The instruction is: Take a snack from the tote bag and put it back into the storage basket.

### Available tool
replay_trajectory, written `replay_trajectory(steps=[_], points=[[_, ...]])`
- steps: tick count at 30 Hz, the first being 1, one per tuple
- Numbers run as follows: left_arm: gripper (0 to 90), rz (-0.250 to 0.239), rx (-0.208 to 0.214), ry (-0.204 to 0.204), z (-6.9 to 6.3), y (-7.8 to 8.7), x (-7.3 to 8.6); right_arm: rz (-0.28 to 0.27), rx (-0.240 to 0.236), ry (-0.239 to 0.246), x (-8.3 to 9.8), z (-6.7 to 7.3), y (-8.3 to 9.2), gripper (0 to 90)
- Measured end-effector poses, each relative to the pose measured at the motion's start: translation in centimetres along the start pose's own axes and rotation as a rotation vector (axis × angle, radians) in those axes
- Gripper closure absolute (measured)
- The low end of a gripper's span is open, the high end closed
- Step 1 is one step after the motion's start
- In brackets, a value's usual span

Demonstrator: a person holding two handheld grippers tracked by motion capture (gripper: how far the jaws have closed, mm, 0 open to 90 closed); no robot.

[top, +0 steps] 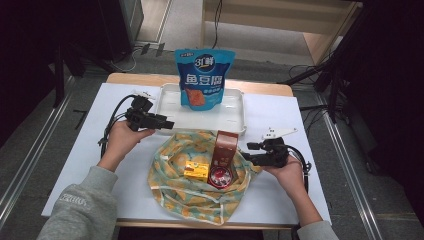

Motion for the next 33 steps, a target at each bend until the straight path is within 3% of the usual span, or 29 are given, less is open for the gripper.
replay_trajectory(steps=[12, 26, 33], points=[[48.1, -0.008, 0.009, -0.032, -2.0, 0.6, 2.2, -0.015, 0.006, 0.003, -0.2, 0.2, 0.6, 44.3], [47.6, -0.02, 0.019, -0.031, -2.1, 1.4, 3.8, -0.024, 0.003, 0.002, -0.7, 0.5, 1.6, 44.2], [47.0, -0.037, 0.051, -0.025, -2.4, 1.7, 4.4, -0.008, -0.01, 0.005, -1.0, 1.0, 2.0, 44.2]])
Point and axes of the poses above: each handheld gripper's, and its own axes: y roughly backward along the jaws, x roughly out of its underside, z roughly to its left, the point moved 3 cm from there along -y, roughly forward along the jaws, and after that the axes turned 4 degrees about -y, right-handed, at the moved point
